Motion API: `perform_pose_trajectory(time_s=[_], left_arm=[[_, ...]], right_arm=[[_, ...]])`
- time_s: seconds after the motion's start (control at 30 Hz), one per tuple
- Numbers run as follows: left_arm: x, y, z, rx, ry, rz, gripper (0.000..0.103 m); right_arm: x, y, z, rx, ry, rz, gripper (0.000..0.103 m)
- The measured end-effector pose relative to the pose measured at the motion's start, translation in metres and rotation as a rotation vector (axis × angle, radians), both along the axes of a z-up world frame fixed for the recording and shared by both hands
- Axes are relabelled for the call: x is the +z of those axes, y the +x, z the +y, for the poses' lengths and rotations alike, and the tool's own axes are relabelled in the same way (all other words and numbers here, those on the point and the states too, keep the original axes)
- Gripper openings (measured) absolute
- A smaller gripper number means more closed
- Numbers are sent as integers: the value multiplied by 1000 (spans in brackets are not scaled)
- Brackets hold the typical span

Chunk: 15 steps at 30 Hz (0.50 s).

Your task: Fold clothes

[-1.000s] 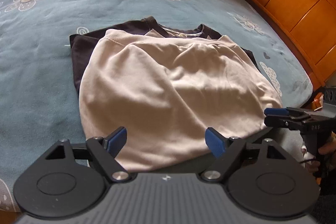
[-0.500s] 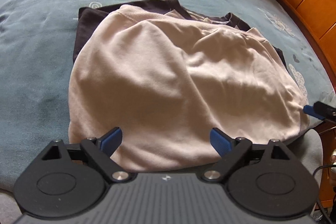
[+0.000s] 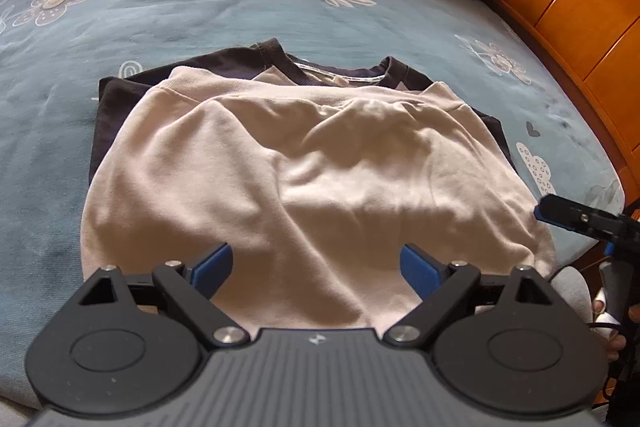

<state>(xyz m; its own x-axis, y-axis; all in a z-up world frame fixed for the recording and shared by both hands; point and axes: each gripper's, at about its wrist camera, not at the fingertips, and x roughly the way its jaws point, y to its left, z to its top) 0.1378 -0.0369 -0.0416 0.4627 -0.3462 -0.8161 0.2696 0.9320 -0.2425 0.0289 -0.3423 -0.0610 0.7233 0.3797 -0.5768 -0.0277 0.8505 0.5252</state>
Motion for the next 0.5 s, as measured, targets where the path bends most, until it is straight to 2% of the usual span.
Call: perform_pose_trajectory(time_s=[0.13,0.17,0.27,0.37,0.5], left_arm=[[-2,-1,11,36,8,3,91],[-4,1,14,48,9,10,91],[-10,8,20,63,-4,18,91],[-13,18,21,60,-46,13,91],[-14,32,16,49,-44,-29,91]], right_arm=[[-28,8,-6,-61,-1,70,103],[-29,4,-9,-59,11,51,103],[-17,0,-12,-75,-10,62,103],[-1,2,-6,-66,-76,6,103],[-3,21,10,-36,-157,3,103]])
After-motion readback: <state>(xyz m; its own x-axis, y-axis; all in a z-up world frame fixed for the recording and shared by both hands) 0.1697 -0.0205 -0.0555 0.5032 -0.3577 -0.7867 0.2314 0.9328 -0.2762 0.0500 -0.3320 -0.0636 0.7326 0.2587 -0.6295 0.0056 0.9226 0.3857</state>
